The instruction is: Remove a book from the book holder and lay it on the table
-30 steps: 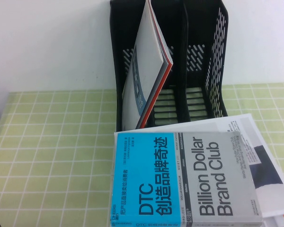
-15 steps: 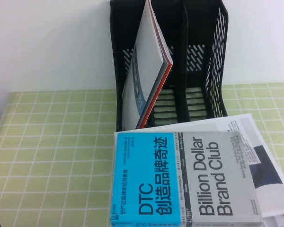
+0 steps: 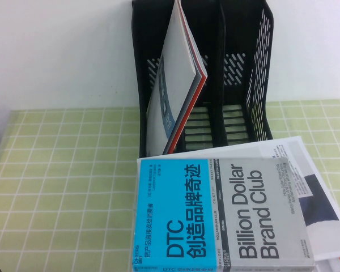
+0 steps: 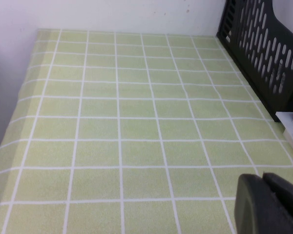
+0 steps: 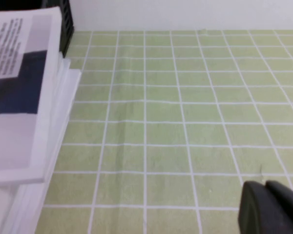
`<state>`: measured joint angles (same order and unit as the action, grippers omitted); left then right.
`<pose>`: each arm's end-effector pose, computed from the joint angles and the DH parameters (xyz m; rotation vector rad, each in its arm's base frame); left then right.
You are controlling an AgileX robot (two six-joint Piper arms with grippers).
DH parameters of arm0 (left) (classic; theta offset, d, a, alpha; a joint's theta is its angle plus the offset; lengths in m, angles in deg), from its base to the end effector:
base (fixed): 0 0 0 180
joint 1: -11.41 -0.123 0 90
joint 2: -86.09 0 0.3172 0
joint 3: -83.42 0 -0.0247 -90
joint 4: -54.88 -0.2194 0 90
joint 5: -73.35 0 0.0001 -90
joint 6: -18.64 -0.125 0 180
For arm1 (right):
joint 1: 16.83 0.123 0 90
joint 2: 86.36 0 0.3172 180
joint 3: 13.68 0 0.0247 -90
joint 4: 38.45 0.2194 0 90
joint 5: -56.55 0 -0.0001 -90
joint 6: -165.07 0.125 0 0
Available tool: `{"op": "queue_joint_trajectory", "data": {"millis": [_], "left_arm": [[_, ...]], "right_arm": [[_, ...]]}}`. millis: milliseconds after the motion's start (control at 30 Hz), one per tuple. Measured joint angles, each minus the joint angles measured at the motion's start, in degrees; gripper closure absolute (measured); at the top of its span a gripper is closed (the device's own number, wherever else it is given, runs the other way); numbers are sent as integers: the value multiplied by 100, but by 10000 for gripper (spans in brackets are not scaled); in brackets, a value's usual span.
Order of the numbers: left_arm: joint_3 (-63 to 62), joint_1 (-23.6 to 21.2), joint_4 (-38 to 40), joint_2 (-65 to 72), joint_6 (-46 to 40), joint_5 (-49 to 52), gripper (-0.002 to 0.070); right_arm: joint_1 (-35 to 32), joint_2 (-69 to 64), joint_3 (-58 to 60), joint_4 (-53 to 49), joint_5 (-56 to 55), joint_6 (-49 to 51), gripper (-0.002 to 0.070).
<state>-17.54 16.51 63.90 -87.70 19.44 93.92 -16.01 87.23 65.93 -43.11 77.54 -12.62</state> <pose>0.0208 -0.0088 0.1665 -0.0283 1.8482 -0.2258 0.0215 -0.0033 0.1618 -0.0265 1.8665 -0.0419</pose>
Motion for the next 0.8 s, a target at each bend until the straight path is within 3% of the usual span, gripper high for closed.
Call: {"op": "queue_joint_trajectory", "data": {"millis": [800], "left_arm": [[9, 0, 0, 0, 0, 0, 678]], "right_arm": [[-103, 0, -10, 603, 9, -284, 675]]}}
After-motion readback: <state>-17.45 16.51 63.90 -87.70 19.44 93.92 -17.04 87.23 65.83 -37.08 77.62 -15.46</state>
